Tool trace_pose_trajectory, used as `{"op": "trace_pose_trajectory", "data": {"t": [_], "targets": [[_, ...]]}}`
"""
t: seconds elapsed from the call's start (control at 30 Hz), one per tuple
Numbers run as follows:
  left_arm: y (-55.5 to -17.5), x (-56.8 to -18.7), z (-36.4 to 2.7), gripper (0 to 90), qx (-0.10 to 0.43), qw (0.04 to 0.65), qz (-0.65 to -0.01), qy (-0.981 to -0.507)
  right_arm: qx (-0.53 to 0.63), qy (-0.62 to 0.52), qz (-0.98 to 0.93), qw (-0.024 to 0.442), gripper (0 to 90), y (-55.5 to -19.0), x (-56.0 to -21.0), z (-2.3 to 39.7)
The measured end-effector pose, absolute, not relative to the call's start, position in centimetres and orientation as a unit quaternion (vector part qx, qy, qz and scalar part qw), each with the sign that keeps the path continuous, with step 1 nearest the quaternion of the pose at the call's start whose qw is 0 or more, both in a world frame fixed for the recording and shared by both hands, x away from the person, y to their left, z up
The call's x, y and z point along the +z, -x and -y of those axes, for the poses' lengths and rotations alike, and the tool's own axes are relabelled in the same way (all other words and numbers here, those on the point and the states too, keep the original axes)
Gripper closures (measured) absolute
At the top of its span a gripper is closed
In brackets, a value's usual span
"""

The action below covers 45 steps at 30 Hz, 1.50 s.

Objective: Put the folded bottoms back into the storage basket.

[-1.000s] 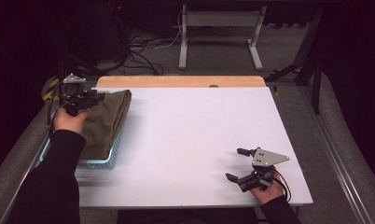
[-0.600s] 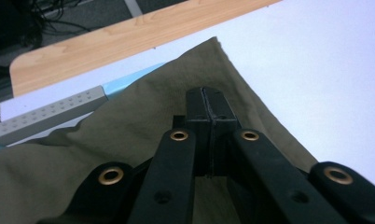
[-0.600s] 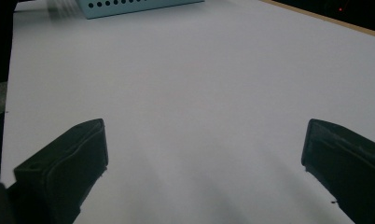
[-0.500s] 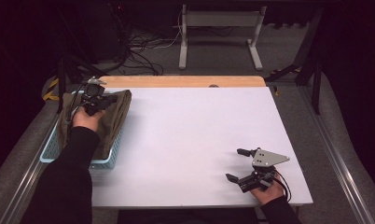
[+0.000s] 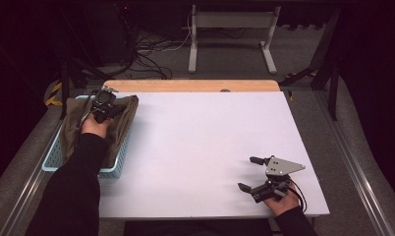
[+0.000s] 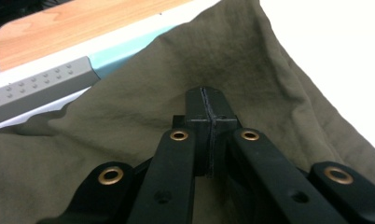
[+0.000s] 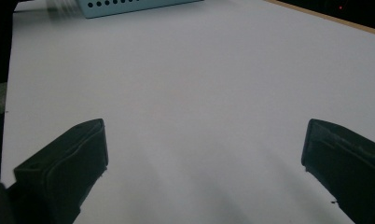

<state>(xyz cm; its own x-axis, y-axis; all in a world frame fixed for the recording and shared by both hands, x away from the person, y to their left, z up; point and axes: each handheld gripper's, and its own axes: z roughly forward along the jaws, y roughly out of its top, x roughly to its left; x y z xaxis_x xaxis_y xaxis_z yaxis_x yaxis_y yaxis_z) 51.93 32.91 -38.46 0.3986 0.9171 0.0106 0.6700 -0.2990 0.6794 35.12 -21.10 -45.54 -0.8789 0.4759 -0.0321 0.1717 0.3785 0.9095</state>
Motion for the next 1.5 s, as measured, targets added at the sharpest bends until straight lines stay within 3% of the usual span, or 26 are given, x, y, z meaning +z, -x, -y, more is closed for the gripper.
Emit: {"op": "trace_pose_trajectory", "data": {"t": [0.53, 0.77, 1.13, 1.5], "targets": [[-52.9, -40.7, -32.3, 89.6, 0.151, 0.253, -0.526, -0.798, 0.521, -0.197, -0.817, 0.146, 1.3, -35.1, -45.5, 21.1], [-53.2, -41.8, -32.5, 89.6, 0.104, 0.230, -0.543, -0.801, 0.521, -0.196, -0.818, 0.146, 1.3, -35.1, -45.5, 21.0], [-53.3, -42.0, -32.5, 89.3, 0.098, 0.219, -0.550, -0.800, 0.521, -0.196, -0.818, 0.146, 1.3, -35.1, -45.5, 21.0], [-51.6, -38.2, -34.2, 70.5, 0.161, 0.275, -0.563, -0.763, 0.522, -0.195, -0.818, 0.146, 1.3, -35.3, -45.5, 20.8]]}}
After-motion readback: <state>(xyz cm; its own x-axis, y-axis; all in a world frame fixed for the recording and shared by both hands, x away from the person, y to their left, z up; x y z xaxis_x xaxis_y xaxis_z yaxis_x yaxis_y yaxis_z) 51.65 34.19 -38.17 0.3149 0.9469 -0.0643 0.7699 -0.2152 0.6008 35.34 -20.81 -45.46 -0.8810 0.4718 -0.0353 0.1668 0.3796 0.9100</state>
